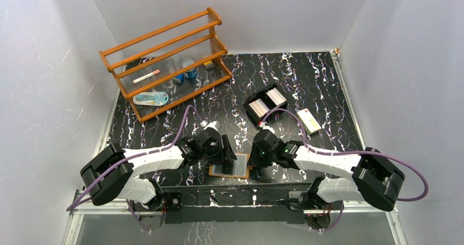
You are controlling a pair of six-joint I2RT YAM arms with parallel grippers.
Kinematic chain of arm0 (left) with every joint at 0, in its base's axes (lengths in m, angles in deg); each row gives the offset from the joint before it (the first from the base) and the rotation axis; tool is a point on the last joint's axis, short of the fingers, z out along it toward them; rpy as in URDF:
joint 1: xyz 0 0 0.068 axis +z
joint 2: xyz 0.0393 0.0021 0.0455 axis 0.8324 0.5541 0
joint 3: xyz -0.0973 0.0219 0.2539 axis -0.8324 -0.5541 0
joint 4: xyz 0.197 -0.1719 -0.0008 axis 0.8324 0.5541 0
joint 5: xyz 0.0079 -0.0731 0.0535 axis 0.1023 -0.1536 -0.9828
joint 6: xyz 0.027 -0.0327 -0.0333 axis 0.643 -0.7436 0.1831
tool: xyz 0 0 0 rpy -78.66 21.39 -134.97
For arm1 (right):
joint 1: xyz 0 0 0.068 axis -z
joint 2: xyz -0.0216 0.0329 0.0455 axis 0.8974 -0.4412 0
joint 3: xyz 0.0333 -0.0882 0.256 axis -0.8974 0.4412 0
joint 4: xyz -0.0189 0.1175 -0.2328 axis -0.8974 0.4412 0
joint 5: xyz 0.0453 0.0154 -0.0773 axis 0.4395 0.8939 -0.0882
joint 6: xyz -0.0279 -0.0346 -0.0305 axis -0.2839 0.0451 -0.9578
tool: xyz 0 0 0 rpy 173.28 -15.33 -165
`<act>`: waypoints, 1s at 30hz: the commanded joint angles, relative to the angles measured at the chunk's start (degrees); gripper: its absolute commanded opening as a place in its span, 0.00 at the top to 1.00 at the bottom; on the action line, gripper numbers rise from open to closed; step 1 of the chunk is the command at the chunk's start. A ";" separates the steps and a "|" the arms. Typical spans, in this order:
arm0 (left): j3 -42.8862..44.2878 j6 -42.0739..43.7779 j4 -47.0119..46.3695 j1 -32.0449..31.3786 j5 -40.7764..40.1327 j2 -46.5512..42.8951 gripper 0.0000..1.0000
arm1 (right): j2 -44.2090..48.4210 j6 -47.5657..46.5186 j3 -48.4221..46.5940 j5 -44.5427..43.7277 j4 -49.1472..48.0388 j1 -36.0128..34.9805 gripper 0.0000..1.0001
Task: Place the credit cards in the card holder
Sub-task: Insert the credit card into the card holder.
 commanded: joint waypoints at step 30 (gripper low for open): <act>8.24 7.30 15.90 -0.50 -8.05 0.03 0.38 | 1.39 -0.03 1.43 -1.02 -2.10 -0.35 0.75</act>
